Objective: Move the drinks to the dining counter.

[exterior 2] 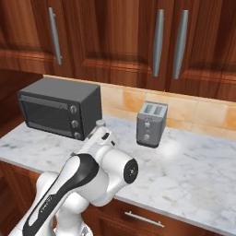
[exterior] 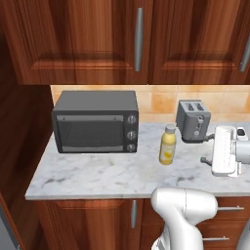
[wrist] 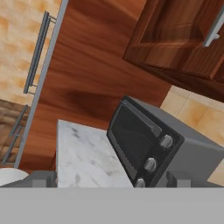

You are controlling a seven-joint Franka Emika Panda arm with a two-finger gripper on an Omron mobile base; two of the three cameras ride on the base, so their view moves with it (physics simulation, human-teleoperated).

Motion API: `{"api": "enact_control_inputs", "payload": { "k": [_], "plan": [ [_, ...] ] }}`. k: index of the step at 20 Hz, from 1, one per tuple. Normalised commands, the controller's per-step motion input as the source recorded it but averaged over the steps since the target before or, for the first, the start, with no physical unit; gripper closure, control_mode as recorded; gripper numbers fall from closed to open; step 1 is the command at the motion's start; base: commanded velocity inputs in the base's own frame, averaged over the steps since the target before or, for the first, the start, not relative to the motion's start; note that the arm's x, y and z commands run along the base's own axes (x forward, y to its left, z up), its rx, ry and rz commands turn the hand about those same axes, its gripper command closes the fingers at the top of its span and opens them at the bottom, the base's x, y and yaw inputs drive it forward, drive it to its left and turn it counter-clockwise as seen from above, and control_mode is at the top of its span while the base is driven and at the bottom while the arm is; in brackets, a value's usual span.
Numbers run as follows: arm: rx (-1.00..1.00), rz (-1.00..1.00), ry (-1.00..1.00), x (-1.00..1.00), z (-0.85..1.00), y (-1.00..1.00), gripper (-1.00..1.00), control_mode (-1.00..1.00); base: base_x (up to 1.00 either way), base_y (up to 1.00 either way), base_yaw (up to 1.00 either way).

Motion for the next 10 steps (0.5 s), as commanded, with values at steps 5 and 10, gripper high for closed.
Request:
{"api": "enact_control_inputs", "payload": {
  "k": [5,10],
  "plan": [
    [0.0,0.0,0.0,0.0,0.0,0.0,-1.0,1.0,0.21,0.15,-0.01],
    [0.0,0.0,0.0,0.0,0.0,0.0,-1.0,-1.0,0.0,0.0,0.0]
  ]
}}
